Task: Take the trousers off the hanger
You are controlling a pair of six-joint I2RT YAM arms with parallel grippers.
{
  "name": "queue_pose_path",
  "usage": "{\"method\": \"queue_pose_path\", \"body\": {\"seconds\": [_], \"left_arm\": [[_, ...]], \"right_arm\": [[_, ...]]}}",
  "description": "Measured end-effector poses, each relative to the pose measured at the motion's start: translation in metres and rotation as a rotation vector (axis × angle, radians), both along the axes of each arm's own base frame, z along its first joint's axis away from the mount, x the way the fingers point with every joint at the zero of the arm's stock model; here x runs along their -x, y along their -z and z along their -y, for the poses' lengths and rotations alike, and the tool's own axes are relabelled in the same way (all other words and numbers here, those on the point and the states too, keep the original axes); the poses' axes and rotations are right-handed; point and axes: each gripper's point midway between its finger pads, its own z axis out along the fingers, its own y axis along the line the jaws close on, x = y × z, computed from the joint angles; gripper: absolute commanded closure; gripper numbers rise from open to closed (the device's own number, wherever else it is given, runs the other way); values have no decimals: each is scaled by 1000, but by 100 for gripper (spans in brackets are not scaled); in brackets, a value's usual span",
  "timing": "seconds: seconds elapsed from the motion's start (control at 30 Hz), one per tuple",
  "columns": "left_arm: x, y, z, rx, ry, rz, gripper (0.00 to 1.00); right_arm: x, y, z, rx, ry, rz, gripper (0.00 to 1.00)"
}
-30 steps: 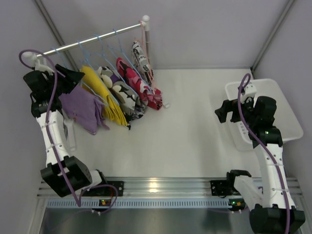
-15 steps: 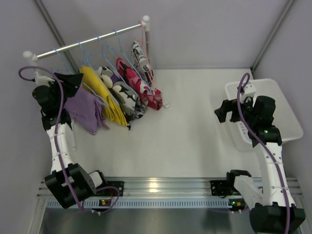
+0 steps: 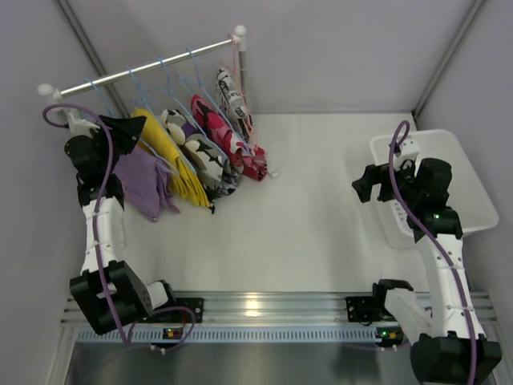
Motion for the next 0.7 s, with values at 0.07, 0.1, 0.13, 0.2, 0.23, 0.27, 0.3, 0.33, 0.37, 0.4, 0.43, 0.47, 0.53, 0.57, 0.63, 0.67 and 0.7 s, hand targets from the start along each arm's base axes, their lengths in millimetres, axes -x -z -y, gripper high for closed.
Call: {"method": "queue_pose_path", "body": {"seconds": [0.07,0.1,0.13,0.2,0.23,0.27,0.3,0.33,0.37,0.4,0.43,0.47,0.53,0.57,0.63,0.67,0.7], "left_arm": [[-3,3,1,8,1,-9,62],[-4,4,1,13,1,-12,64],[-5,5,1,18,0,-13,67],[-6,5,0,27,-6,-15,79],[-7,5,0,33,-8,-14,84],[-7,3,0,36,-11,-10,91],[-7,3,0,43,-11,-11,95],[-7,5,0,57,-10,-21,99],[-7,8,0,64,-12,-35,100],[-7,8,0,65,-15,-38,100],[-6,8,-1,64,-19,-38,100],[-5,6,-1,61,-22,-36,100],[-2,5,-1,57,-31,-39,100],[2,2,0,51,-36,-37,100],[9,-5,2,37,-41,-29,100],[14,-10,3,31,-45,-24,100],[19,-16,4,26,-49,-15,100]], "right_arm": [[0,0,0,0,0,0,1],[0,0,0,0,0,0,1],[0,0,0,0,0,0,1],[0,0,0,0,-1,0,0],[0,0,0,0,0,0,1],[0,0,0,0,0,0,1],[0,1,0,0,-1,-1,1],[0,1,0,0,0,-2,0],[0,1,0,0,0,-1,1],[0,1,0,0,0,-1,0],[0,1,0,0,0,-1,1],[0,1,0,0,0,-1,1],[0,1,0,0,0,-1,1],[0,1,0,0,-1,-1,0],[0,1,0,0,0,-2,1],[0,1,0,0,-1,-2,1],[0,1,0,0,-1,-1,1]]}}
